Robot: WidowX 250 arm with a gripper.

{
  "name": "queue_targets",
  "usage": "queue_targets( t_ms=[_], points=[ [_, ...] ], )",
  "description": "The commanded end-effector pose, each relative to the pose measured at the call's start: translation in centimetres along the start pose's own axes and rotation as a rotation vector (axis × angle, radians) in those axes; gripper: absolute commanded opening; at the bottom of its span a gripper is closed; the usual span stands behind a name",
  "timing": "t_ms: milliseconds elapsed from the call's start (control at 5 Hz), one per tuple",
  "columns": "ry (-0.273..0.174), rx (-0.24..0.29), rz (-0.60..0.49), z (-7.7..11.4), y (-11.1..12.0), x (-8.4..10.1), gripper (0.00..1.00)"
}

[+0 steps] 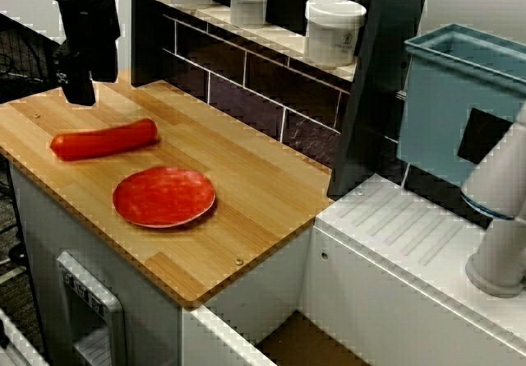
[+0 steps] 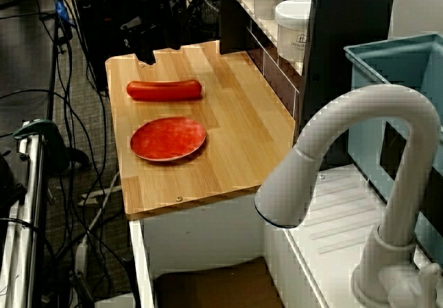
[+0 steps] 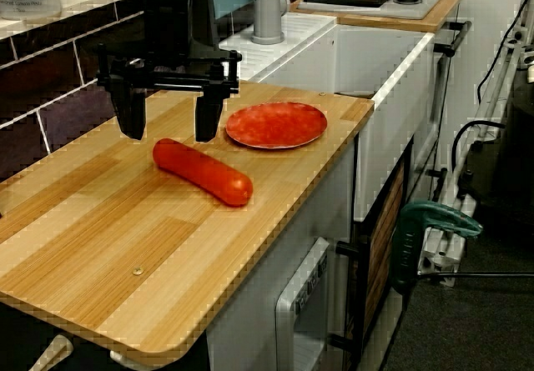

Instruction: Put the object on the plate

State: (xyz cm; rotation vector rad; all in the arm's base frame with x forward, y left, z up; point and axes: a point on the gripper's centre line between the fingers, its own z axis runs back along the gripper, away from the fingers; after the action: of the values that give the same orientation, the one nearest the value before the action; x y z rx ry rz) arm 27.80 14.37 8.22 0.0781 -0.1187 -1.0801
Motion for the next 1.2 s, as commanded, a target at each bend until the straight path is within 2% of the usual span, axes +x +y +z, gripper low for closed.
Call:
queue_targets(
  t_ms=[0,200,400,600,1000],
  points=[
    [0.000,0.000,0.000,0.0,0.0,0.0,1.00],
    [0.010,-0.035,0.159,1.8,-0.7,-0.6,1.00],
    [0.098,-0.065,0.376,2.4,-1.1,-1.2,1.00],
    [0.121,-0.078,0.471,1.0,-0.8,-1.7,1.00],
    [0.078,0.032,0.568,-2.1,-1.2,-1.5,1.00]
  ],
)
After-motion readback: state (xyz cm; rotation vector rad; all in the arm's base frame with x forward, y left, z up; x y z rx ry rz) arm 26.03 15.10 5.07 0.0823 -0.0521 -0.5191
